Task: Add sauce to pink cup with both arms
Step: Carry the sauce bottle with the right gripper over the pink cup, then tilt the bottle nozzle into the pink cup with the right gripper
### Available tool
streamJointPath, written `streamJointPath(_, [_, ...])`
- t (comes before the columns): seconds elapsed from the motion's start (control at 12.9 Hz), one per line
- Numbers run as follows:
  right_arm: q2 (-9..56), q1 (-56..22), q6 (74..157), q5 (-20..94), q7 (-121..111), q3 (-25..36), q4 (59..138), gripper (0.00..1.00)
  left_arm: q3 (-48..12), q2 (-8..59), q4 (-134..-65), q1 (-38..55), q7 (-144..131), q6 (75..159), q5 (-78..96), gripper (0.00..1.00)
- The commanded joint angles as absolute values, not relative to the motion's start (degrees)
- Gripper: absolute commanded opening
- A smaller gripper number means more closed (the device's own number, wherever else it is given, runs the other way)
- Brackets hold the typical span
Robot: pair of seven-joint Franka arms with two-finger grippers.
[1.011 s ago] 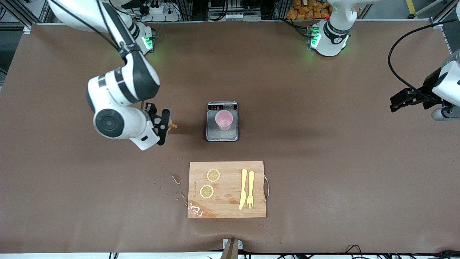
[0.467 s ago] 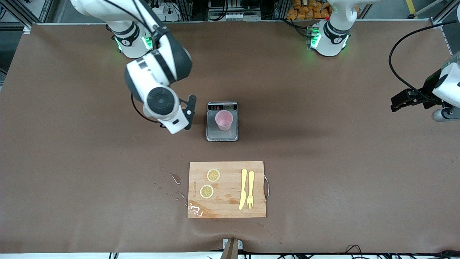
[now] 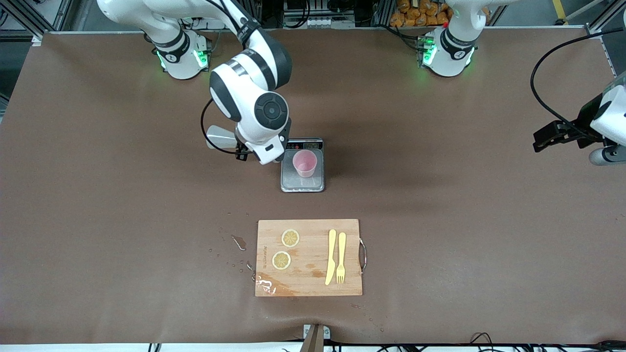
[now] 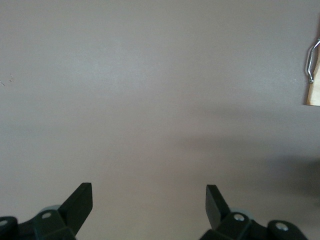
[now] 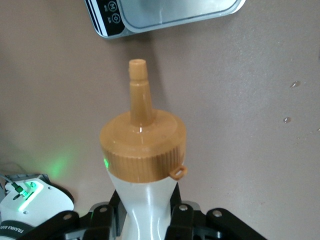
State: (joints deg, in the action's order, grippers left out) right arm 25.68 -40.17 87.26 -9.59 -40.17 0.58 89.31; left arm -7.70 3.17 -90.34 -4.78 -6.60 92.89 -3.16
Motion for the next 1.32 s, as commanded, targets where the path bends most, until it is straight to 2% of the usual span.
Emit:
streamJointPath(0.0, [29.77, -43.49, 81.58, -15.36, -39.46, 1.14, 81.86, 0.0, -7.65, 1.41, -91.76, -5.19, -5.19, 92.55, -2.02, 1.0])
streamJointPath(0.08, [31.88, -44.03, 79.91, -15.64, -39.38, 1.14, 78.69, 0.0, -7.65, 1.41, -92.11, -5.19, -5.19, 92.55, -2.02, 1.0])
streamJointPath(0.47, [32.52, -45.52, 79.72, -17.91, -39.29, 1.14, 74.98, 0.0, -7.65, 1.41, -92.11, -5.19, -5.19, 92.55, -1.93, 1.0])
streamJointPath(0.86, [33.48, -47.81, 79.37, -22.59, -39.2, 1.05, 73.92, 0.0, -7.65, 1.49, -92.11, -5.19, -5.19, 92.64, -2.02, 1.0])
streamJointPath(1.09, [33.93, -47.64, 80.5, -21.54, -39.29, 0.97, 74.26, 0.0, -7.65, 1.58, -92.2, -5.19, -5.19, 92.64, -2.02, 1.0])
streamJointPath(1.24, [33.75, -46.24, 84.28, -18.3, -36.23, 1.05, 74.53, 0.0, -7.65, 1.5, -92.2, -5.19, -5.19, 92.64, -2.02, 1.0])
